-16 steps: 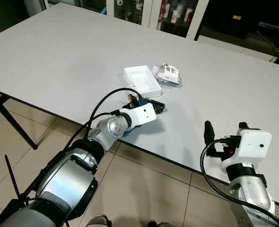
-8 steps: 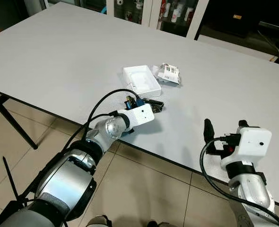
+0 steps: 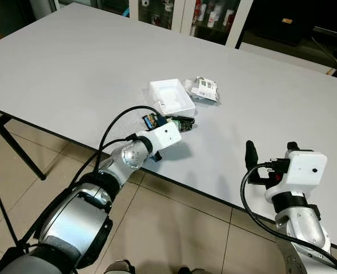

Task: Picking trash to rubbish bin

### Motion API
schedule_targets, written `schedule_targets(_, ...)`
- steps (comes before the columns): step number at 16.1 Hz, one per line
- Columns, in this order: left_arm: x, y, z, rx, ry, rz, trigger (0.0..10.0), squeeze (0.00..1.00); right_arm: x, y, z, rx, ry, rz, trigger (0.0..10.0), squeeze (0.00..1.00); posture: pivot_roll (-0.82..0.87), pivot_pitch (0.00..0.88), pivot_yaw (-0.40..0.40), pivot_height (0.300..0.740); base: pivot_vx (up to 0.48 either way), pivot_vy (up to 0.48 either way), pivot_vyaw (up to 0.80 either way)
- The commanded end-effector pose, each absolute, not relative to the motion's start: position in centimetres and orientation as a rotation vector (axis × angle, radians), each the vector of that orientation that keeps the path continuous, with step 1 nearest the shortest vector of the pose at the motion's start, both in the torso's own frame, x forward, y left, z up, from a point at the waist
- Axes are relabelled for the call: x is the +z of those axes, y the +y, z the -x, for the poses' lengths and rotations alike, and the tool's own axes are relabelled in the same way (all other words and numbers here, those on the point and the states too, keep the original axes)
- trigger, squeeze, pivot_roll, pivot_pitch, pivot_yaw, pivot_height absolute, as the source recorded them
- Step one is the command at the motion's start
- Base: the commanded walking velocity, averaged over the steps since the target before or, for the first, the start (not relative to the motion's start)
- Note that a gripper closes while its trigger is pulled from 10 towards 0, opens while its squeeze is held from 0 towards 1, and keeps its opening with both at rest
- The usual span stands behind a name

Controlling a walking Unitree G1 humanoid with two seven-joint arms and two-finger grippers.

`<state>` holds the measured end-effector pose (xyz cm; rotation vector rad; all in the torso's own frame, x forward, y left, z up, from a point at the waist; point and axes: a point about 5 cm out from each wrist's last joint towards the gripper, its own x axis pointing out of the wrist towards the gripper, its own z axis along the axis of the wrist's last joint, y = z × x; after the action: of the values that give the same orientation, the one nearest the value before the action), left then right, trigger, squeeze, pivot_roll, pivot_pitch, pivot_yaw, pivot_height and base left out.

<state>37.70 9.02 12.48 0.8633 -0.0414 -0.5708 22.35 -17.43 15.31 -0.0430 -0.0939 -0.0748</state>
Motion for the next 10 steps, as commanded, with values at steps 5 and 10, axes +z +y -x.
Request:
schedule_targets(5, 12.3, 9.1, -37.1, -0.557, -0.104, -0.765, 0.0, 0.00, 15.1, -17.8, -22.6, -0.080, -0.092, 0.052, 10.0, 0.00, 0.11, 0.110, -0.101, 0.740, 0.000, 0.000, 0.00)
schedule_targets(10, 12.4, 9.3, -36.1, -0.553, -0.194, -0.663, 0.0, 0.00, 15.2, -17.8, -22.9, -0.072, -0.097, 0.052, 10.0, 0.00, 0.13, 0.106, -0.104, 0.740, 0.000, 0.000, 0.00)
